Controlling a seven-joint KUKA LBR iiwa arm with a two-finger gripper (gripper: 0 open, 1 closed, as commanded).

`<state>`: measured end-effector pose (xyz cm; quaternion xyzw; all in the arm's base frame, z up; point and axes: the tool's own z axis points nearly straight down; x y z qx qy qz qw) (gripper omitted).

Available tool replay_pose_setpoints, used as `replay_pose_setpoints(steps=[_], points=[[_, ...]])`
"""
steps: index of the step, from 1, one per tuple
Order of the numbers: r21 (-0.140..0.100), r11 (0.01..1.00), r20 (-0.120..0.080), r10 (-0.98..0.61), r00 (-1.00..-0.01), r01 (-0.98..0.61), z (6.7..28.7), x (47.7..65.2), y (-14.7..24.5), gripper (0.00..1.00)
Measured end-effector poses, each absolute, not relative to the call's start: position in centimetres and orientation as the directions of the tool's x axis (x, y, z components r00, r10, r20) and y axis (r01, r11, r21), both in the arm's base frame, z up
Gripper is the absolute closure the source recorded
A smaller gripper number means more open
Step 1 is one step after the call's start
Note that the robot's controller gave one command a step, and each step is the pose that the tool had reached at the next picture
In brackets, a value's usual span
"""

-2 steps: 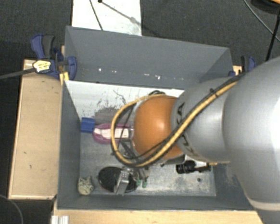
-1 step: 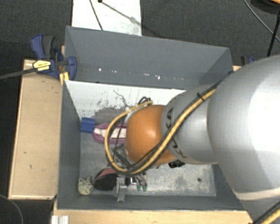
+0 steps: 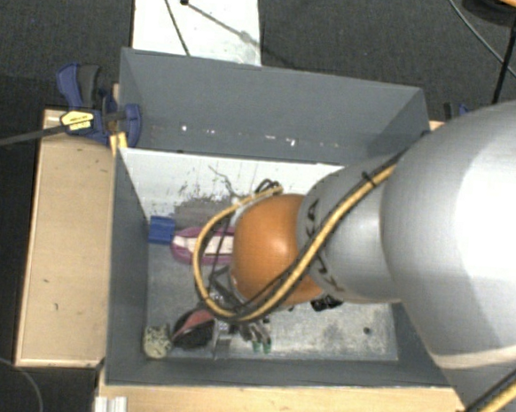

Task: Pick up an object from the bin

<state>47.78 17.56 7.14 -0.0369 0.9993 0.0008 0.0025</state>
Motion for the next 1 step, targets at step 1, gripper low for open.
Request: replay_pose_setpoints(steps=[1], points=[[0.003, 1.000, -0.009, -0.022, -1.000, -0.022, 19.48, 49.86, 17.03, 1.00]])
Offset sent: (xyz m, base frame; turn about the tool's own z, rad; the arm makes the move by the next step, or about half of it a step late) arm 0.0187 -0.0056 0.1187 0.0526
